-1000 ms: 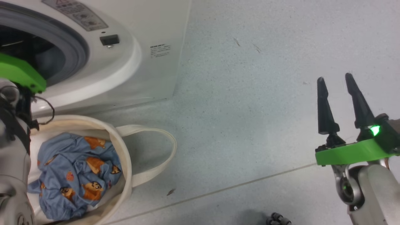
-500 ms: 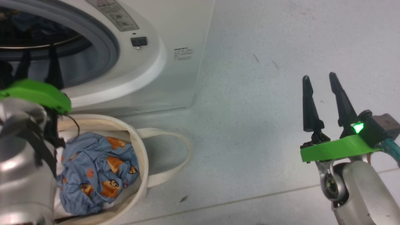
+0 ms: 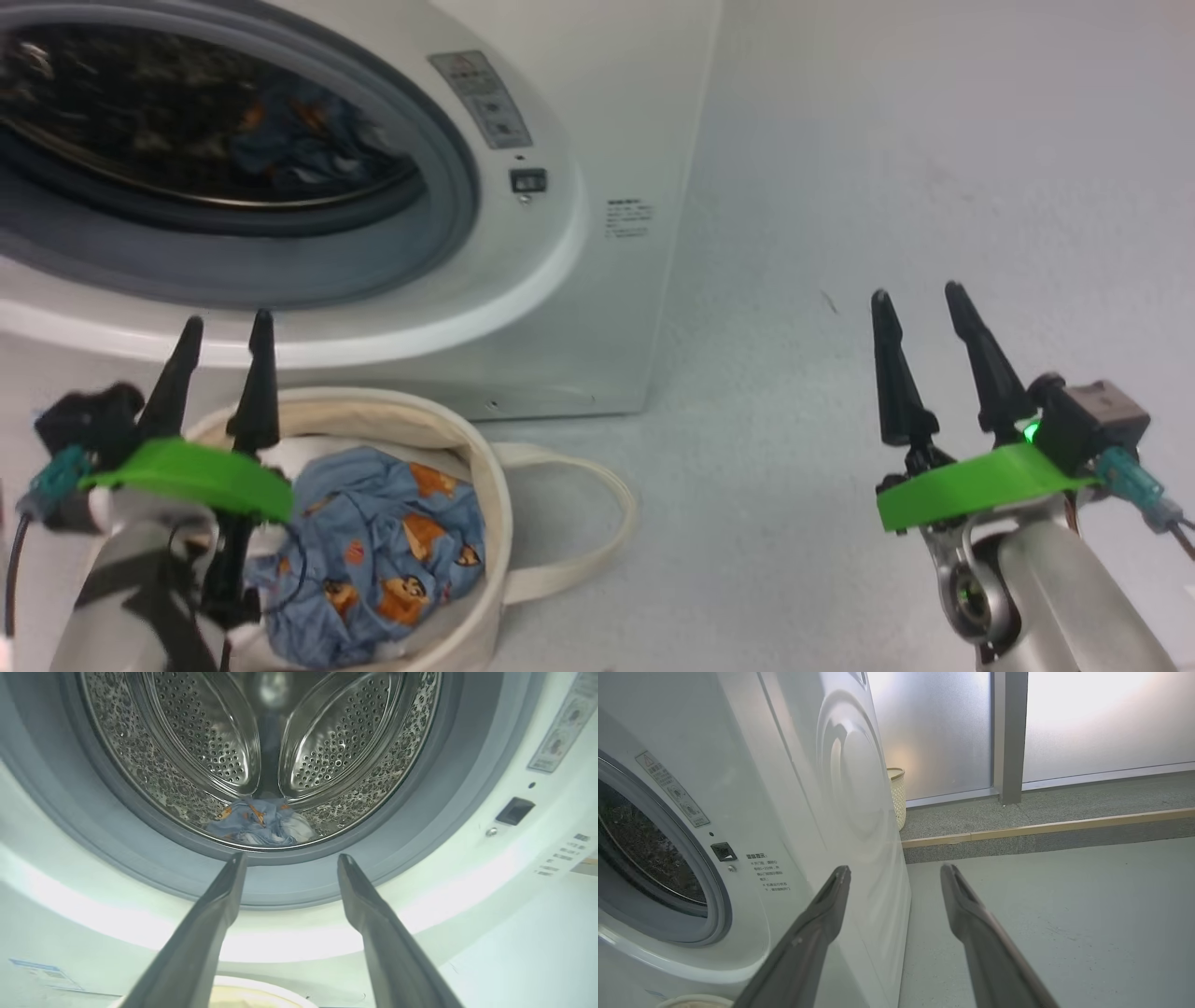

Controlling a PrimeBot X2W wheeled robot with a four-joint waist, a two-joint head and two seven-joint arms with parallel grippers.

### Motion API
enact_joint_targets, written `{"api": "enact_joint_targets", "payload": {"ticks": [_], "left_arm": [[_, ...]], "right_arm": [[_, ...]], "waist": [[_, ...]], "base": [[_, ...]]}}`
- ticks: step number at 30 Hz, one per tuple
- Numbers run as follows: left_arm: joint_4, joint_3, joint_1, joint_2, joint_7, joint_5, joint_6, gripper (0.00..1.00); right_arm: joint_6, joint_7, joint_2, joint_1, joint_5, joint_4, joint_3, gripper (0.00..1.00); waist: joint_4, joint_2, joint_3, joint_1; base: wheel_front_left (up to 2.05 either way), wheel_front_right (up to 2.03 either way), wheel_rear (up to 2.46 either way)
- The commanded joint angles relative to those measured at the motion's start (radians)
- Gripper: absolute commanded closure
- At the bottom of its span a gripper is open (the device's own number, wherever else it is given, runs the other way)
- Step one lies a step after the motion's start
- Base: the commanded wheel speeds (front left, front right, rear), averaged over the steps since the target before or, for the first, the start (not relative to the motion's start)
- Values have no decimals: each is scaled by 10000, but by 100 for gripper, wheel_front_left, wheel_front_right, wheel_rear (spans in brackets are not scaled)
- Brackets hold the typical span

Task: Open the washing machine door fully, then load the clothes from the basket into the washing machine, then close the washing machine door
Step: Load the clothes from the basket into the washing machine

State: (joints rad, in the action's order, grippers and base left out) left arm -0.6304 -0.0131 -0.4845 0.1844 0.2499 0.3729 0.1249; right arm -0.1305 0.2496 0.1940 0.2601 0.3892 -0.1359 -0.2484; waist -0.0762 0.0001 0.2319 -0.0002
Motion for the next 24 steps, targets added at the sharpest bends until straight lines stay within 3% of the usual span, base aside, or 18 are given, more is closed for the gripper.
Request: {"api": "enact_joint_targets", "payload": {"ticks": [1, 10, 24], "left_arm": [[619, -359, 164, 480, 117, -115, 56, 0], [2248, -690, 1950, 627, 118, -140, 57, 0], [2677, -1063, 2689, 653, 118, -310, 57, 0]], "right_arm": [[-2, 122, 100, -156, 69, 259, -189, 0], [-2, 122, 301, -660, 82, 285, -260, 0], [-2, 122, 505, -902, 373, 204, -496, 0]], "waist": [[515, -1, -642, 2], [834, -1, -1470, 2], [807, -1, -1926, 2]], "base": [[0, 0, 0], [0, 0, 0], [0, 0, 0]]}}
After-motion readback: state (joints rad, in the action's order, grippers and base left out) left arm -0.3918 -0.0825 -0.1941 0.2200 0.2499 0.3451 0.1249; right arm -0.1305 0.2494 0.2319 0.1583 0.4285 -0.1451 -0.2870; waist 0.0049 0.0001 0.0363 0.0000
